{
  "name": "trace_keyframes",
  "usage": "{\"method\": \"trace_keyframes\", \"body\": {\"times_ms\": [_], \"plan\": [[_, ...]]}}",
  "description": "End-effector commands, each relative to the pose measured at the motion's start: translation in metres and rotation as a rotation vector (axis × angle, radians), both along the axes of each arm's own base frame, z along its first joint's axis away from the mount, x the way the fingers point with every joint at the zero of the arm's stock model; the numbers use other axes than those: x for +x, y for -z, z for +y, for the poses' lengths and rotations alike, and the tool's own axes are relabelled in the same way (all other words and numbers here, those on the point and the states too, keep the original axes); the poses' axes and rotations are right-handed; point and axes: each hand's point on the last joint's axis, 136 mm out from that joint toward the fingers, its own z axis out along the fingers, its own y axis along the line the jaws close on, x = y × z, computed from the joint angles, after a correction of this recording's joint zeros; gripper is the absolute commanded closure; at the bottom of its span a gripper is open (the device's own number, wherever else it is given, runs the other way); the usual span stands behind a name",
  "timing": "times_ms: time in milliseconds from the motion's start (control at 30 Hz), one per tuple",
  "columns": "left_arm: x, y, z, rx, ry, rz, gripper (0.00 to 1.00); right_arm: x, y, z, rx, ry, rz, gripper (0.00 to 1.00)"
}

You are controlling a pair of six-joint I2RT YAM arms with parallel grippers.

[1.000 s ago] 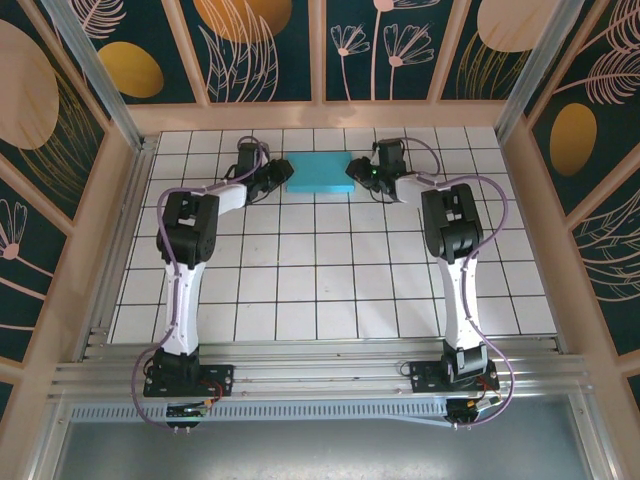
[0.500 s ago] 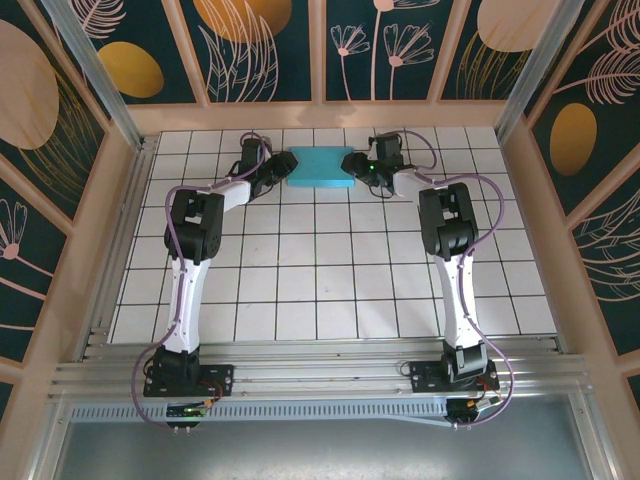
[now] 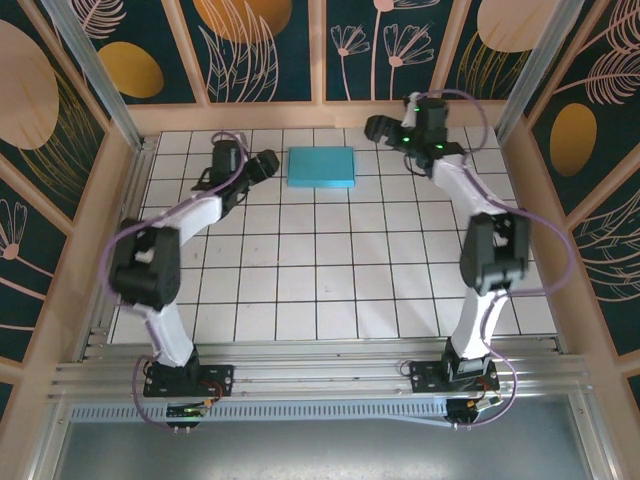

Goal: Fold the paper box

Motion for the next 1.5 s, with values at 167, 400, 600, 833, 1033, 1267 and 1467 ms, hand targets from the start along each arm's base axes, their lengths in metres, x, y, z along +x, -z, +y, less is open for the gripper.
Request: {"method": "trace_keyframes", "body": {"times_ms": [167, 400, 600, 833, 1033, 1267, 1467], "plan": [[-0.097, -0.047, 0.124, 0.503, -0.384, -0.218, 0.15, -0.073, 0.017, -0.124, -0.097, 0.305, -0.147, 0.01], [-0.134, -0.010, 0.161, 0.724, -0.447, -0.331, 0.01, -0.123, 0.108, -0.174, -0.159, 0.447, -0.146, 0.01], [-0.123, 0.039, 0.166, 0.827, -0.393, -0.259, 0.01, -0.102, 0.138, -0.172, -0.083, 0.304, -0.032, 0.01], [-0.151, 0.020, 0.158, 0.558, -0.301, -0.447, 0.01, -0.157, 0.118, -0.166, -0.262, 0.356, -0.361, 0.01], [-0.141, 0.038, 0.167, 0.568, -0.347, -0.465, 0.01, -0.172, 0.123, -0.146, -0.271, 0.270, -0.458, 0.01], [-0.140, 0.043, 0.184, 0.549, -0.421, -0.394, 0.01, -0.172, 0.125, -0.162, -0.307, 0.405, -0.429, 0.01], [-0.140, 0.043, 0.184, 0.549, -0.422, -0.398, 0.01, -0.170, 0.125, -0.158, -0.309, 0.380, -0.429, 0.01]]}}
